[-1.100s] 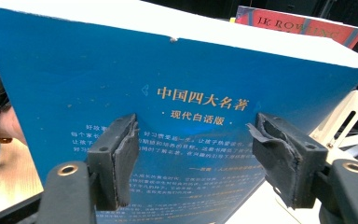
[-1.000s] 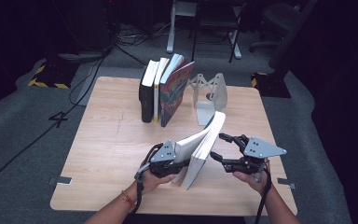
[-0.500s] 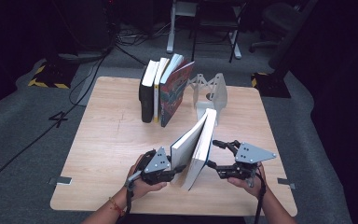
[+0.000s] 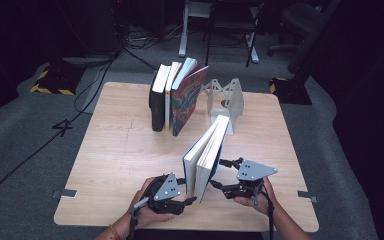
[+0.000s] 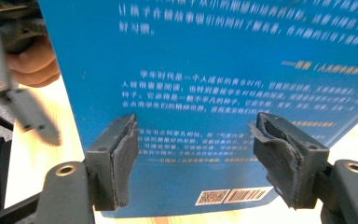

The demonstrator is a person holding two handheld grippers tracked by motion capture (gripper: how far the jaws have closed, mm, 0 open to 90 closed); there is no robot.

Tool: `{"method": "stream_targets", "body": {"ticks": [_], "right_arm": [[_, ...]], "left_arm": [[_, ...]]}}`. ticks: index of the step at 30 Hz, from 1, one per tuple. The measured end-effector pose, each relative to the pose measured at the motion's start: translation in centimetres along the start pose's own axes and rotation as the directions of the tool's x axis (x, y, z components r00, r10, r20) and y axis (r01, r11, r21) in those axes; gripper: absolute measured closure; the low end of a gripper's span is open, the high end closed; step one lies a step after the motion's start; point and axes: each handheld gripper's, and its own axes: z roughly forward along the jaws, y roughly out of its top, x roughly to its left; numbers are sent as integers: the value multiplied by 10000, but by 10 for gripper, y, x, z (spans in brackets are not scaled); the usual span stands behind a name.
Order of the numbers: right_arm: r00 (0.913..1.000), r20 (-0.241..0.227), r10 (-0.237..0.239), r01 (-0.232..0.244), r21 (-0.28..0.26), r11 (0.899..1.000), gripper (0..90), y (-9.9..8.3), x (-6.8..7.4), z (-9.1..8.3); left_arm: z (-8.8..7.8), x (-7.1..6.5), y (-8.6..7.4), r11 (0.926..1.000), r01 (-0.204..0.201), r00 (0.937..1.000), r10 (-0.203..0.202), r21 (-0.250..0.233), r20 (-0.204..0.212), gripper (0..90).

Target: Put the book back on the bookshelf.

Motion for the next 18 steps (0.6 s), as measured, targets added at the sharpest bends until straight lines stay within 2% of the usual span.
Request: {"method": "stream_targets", "body": {"ticks": [4,8,11,15,17,18], "right_arm": [[9999,103,29,-30,64,10000,285,-3,0,4],[9998,122,144,-145,101,9998,261,-7,-2,7],[9997,141,223,-224,119,9997,251,-8,-4,7],[9995,231,193,-196,109,9997,240,-9,-3,8],[9994,273,192,-194,89,9998,235,-9,-4,8],[9994,282,196,-198,83,9998,236,-9,-3,9]], "left_arm": [[7,-8,1,9996,210,9997,-207,-191,152,312],[15,-12,2,9983,515,9985,-520,-282,-173,270],[24,-13,2,9948,947,9941,-964,-370,-487,268],[35,-14,4,9924,1180,9878,-1208,-345,-978,258],[39,-15,4,9883,1448,9809,-1497,-477,-1245,262],[40,-15,4,9841,1655,9753,-1731,-651,-1369,267]]}}
